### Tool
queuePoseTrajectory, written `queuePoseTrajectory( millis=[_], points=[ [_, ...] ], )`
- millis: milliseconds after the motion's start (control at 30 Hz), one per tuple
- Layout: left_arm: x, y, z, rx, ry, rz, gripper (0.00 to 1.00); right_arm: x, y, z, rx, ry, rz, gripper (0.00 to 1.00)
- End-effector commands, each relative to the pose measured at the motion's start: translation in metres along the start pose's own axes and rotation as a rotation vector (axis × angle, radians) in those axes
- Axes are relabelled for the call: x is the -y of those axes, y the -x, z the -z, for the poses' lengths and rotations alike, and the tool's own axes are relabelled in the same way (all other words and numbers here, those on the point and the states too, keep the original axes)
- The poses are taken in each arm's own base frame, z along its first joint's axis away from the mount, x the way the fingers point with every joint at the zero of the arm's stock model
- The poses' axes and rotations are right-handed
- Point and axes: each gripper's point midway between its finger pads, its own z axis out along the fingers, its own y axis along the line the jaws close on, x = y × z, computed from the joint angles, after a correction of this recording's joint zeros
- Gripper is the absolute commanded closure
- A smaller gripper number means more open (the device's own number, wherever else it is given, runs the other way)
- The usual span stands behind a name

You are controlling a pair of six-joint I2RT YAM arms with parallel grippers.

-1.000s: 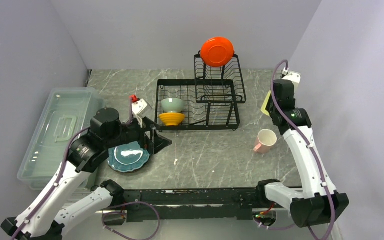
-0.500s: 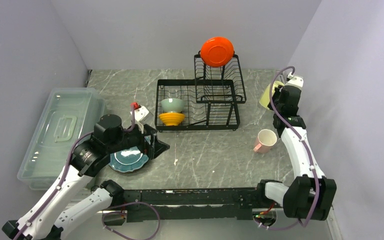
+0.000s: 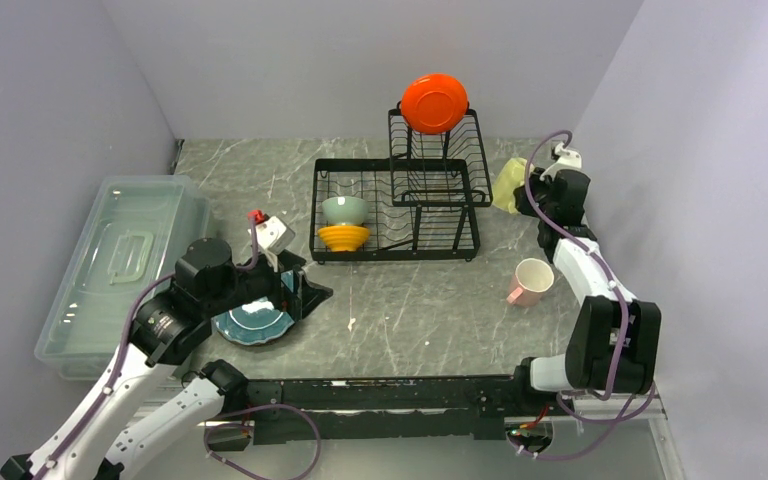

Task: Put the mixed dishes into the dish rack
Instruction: Turn the cup upside down in the dish rack.

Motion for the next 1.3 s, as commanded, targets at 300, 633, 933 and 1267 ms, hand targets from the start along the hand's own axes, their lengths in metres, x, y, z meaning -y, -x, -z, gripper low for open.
queuePoseTrajectory(
  millis=[300,633,933,1267],
  points=[
    [-0.007,-0.002,0.0,0.003,0.032,-0.016,0.01,-0.052,0.053,0.0,0.243,0.295,0.141,1.0],
    [-0.008,-0.001,0.002,0.013,0.042,-0.021,0.01,-0.081,0.04,-0.005,0.243,0.403,0.188,1.0],
    [-0.01,-0.001,0.004,0.017,0.057,-0.022,0.01,-0.108,0.029,-0.011,0.25,0.471,0.216,1.0],
    [-0.01,-0.001,0.004,0.021,0.059,-0.024,0.01,-0.123,0.002,-0.014,0.25,0.47,0.208,1.0]
  ],
)
